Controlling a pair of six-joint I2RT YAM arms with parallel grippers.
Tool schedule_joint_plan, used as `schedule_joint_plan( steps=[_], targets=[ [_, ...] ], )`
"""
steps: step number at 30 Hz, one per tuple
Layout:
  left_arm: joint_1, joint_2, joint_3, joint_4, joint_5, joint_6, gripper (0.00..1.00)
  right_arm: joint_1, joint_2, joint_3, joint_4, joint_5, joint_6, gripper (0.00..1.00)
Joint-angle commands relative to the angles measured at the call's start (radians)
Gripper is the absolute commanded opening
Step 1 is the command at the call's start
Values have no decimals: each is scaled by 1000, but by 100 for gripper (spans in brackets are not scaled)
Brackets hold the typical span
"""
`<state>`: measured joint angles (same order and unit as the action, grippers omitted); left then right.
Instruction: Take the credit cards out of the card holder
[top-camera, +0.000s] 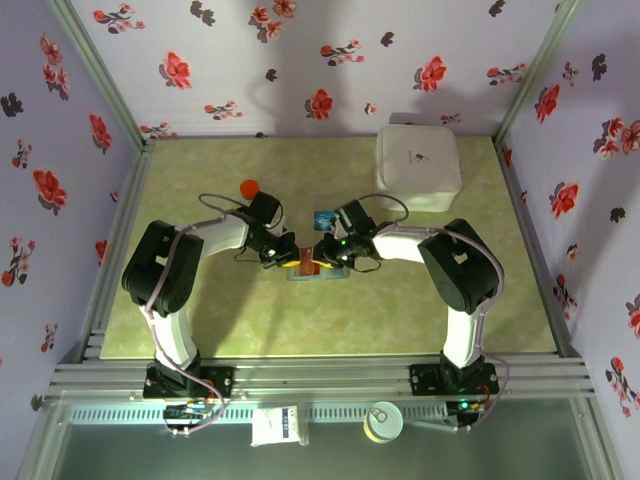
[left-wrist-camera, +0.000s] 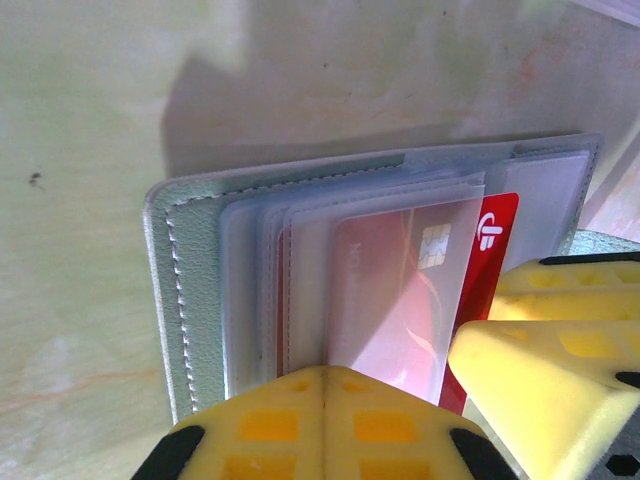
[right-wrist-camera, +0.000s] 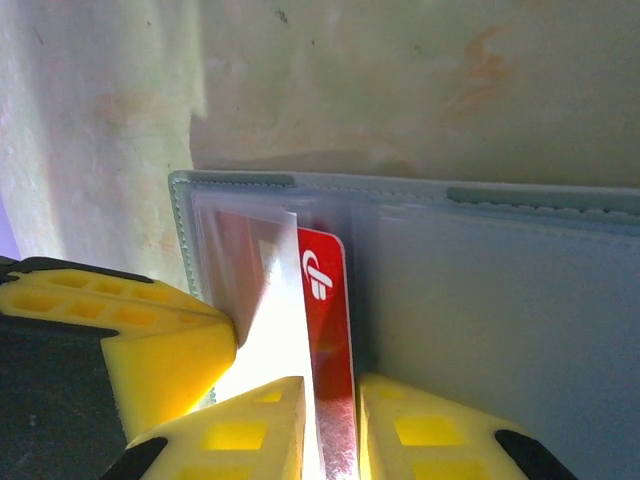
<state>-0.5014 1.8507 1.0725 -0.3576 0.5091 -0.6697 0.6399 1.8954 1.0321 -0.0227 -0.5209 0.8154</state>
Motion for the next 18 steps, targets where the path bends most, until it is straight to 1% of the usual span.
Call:
schedule_joint_plan(
  steps=[1,7,18],
  targets=[
    [-3,24,7,-47,-3,16,0,-5,-34,-18,14,-4,10,18],
    [-4,25,6,-48,-4,16,0,-8,-38,-32,20,0,13,11],
    [-3,27,5,-49,-5,16,0,-50,-80,-88,4,17,6,9]
  ],
)
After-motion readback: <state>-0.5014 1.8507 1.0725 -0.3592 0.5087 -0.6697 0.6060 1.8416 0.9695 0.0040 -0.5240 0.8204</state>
